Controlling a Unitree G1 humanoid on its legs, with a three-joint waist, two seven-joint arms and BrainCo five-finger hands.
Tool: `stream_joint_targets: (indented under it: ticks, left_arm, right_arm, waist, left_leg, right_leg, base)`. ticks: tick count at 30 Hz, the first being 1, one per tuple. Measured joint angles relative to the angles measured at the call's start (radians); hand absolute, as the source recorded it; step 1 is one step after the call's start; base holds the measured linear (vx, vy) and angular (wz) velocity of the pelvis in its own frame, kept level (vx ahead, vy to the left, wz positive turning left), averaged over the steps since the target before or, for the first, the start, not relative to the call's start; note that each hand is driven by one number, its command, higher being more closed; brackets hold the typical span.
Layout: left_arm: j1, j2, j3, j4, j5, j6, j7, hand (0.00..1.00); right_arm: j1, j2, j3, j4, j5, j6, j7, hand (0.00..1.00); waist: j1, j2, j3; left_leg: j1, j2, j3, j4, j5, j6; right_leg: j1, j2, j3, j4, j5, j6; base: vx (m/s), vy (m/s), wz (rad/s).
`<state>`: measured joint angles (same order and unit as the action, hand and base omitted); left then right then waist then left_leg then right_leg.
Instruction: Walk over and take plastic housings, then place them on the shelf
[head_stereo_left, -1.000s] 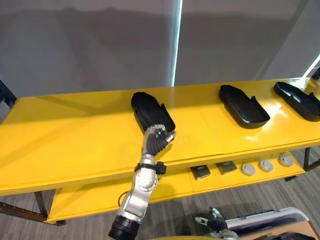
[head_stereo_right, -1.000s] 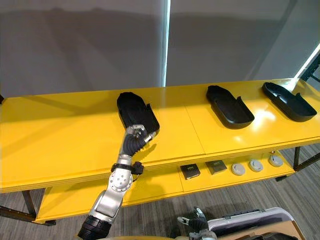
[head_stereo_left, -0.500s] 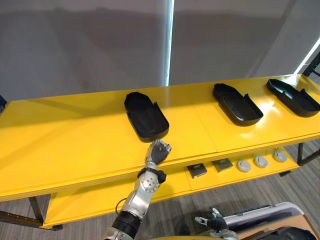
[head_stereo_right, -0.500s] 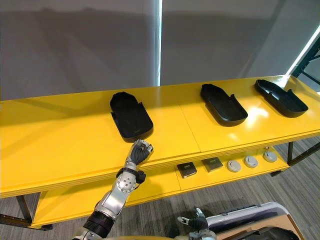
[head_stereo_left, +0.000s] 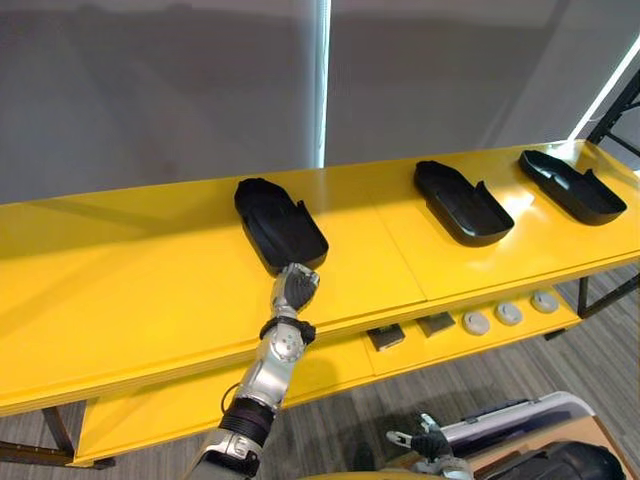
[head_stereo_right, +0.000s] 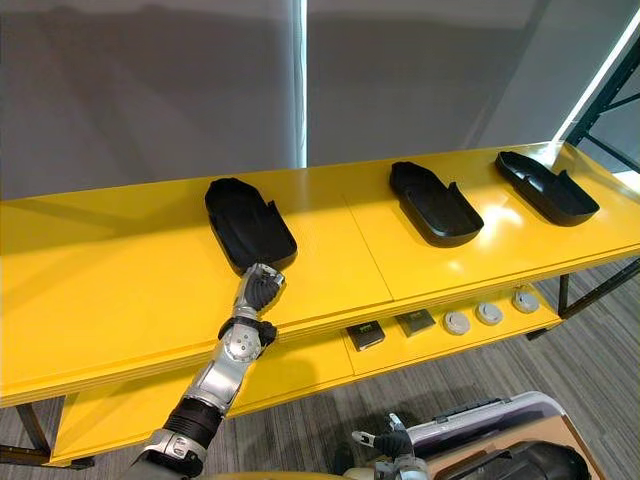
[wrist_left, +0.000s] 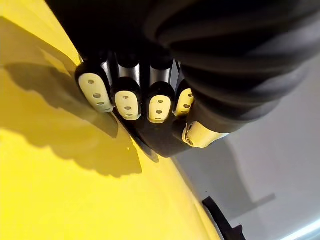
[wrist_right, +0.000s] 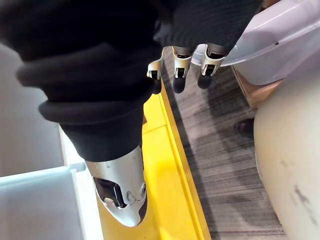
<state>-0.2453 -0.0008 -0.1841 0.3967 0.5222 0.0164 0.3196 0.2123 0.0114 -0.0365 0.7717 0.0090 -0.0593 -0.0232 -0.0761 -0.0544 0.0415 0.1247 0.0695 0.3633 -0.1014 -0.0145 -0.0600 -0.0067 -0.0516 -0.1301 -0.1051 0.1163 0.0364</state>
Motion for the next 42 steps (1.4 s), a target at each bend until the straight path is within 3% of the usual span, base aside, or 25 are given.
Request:
stream_joint_targets:
  ticks: [7,15,20,22,23,27,30,33,36,38,42]
  left_arm:
    - [0.0,0.012,0.01,0.002,0.0,-0.001,0.013,1.0]
    - [0.007,0.013,0.019,-0.02,-0.006,-0.001,0.012,1.0]
    - [0.108,0.022,0.007,-0.315,-0.07,-0.022,0.011,1.0]
    - [0.124,0.028,0.005,-0.447,-0.082,-0.041,0.011,1.0]
    - [0.142,0.036,0.035,-0.575,-0.101,-0.082,0.013,1.0]
    - [0.22,0.034,0.197,-0.767,-0.175,-0.14,0.043,1.0]
    - [0.33,0.028,0.459,-0.843,-0.315,-0.179,0.115,1.0]
    - [0.43,0.011,0.637,-0.84,-0.427,-0.18,0.15,1.0]
    - [0.513,0.006,0.701,-0.771,-0.477,-0.175,0.141,1.0]
    - [0.556,0.003,0.718,-0.685,-0.492,-0.154,0.108,1.0]
    - [0.576,-0.016,0.694,-0.346,-0.487,-0.077,0.02,1.0]
  right_arm:
    - [-0.01,0.0,0.0,0.007,-0.001,0.0,0.0,0.0]
    - [-0.026,0.0,0.0,0.03,-0.001,-0.001,0.0,0.0]
    - [-0.03,-0.001,-0.001,0.039,-0.001,-0.001,-0.001,0.0]
    - [-0.027,-0.001,-0.003,0.044,-0.001,-0.001,-0.001,0.0]
    - [-0.029,-0.013,-0.003,0.056,0.0,0.0,-0.001,0.0]
    - [-0.031,-0.017,-0.007,0.065,0.0,0.0,0.0,0.0]
    - [-0.032,-0.019,-0.032,0.065,0.0,0.002,0.0,0.0]
    - [-0.027,-0.021,-0.045,0.064,0.002,0.004,0.0,0.0]
    - [-0.028,-0.019,-0.045,0.058,0.002,0.012,0.001,0.0]
    - [-0.028,-0.015,-0.045,0.033,0.002,0.023,0.001,0.0]
    - [-0.03,0.009,-0.028,0.0,0.0,0.029,0.005,0.0]
  waist:
    - [-0.019,-0.001,0.001]
    - [-0.019,-0.001,0.001]
    - [-0.014,0.002,0.003]
    - [0.005,0.003,0.003]
    - [0.018,0.003,0.003]
    - [0.035,0.013,0.006]
    - [0.045,0.034,0.007]
    - [0.066,0.041,0.005]
    - [0.089,0.04,-0.002]
    - [0.093,0.039,-0.011]
    - [0.094,0.037,-0.018]
  left_leg:
    - [0.001,0.0,0.002,0.0,-0.001,0.0]
    - [0.002,0.0,-0.003,0.003,0.0,0.0]
    - [0.007,0.0,-0.022,0.006,0.0,0.001]
    - [0.007,-0.001,-0.035,0.006,0.0,0.001]
    - [0.004,-0.003,-0.049,0.006,0.0,0.001]
    - [0.004,-0.003,-0.068,0.0,-0.001,0.001]
    - [0.009,-0.003,-0.084,0.0,-0.006,0.0]
    - [0.011,-0.002,-0.087,0.0,-0.004,-0.004]
    - [0.012,-0.002,-0.092,0.0,-0.004,-0.004]
    - [0.012,-0.002,-0.098,0.002,0.0,0.001]
    - [0.03,-0.002,-0.096,0.007,0.0,0.001]
  right_leg:
    - [0.0,0.0,0.003,0.0,0.0,0.0]
    - [0.003,0.0,-0.001,0.0,0.0,0.0]
    - [0.018,-0.003,-0.015,0.003,0.0,0.0]
    - [0.023,-0.005,-0.026,0.005,0.0,0.0]
    - [0.026,-0.008,-0.035,0.005,0.0,0.0]
    - [0.044,-0.009,-0.058,0.005,-0.006,0.007]
    - [0.059,-0.013,-0.079,0.005,-0.02,0.019]
    - [0.065,-0.013,-0.092,0.005,-0.026,0.016]
    - [0.071,-0.014,-0.103,0.005,-0.028,0.013]
    - [0.075,-0.016,-0.111,0.005,-0.029,0.013]
    - [0.087,-0.017,-0.112,0.005,-0.029,0.012]
  base:
    - [0.0,0.0,0.0]
    - [-0.01,-0.005,0.01]
    - [0.0,0.0,0.1]
    - [-0.03,-0.001,0.2]
    - [-0.04,-0.002,0.15]
    - [-0.07,-0.005,0.2]
    - [-0.03,-0.004,0.19]
    - [-0.01,-0.013,0.13]
    - [0.01,-0.009,0.11]
    - [0.02,-0.007,0.1]
    - [0.0,-0.004,0.0]
